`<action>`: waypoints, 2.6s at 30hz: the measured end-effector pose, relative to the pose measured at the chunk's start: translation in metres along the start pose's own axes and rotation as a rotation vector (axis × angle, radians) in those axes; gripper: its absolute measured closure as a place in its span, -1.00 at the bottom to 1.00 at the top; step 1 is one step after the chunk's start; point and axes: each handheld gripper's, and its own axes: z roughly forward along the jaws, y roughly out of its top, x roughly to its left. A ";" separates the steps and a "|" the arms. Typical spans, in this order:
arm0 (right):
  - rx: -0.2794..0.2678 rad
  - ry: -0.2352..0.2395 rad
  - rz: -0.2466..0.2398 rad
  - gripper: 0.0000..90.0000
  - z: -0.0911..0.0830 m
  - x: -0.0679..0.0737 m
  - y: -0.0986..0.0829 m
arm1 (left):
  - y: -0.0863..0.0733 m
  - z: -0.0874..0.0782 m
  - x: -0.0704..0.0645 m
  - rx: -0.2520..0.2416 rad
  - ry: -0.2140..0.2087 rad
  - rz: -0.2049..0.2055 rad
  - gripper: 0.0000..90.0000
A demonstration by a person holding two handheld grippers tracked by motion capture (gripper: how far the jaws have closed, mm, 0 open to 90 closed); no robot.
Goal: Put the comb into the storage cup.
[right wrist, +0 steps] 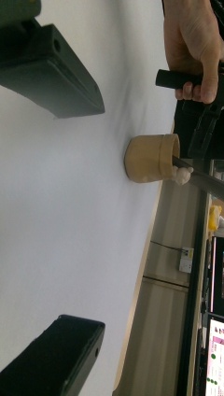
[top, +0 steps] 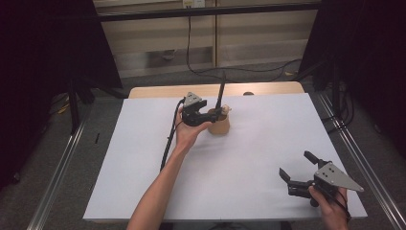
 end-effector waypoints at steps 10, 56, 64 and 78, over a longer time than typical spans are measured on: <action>-0.002 -0.003 -0.001 -1.00 0.000 0.000 0.000 | -0.001 -0.013 0.001 -0.018 0.039 0.025 -0.82; 0.000 -0.008 0.013 -1.00 0.002 -0.004 -0.002 | 0.003 -0.078 0.001 -0.137 0.059 0.052 -0.96; 0.004 -0.023 0.005 -1.00 0.000 -0.001 -0.001 | -0.006 -0.098 0.000 -0.163 0.080 0.056 -0.95; 0.009 -0.037 0.004 -1.00 0.000 -0.001 -0.001 | -0.012 -0.128 0.003 -0.180 0.108 0.077 -0.95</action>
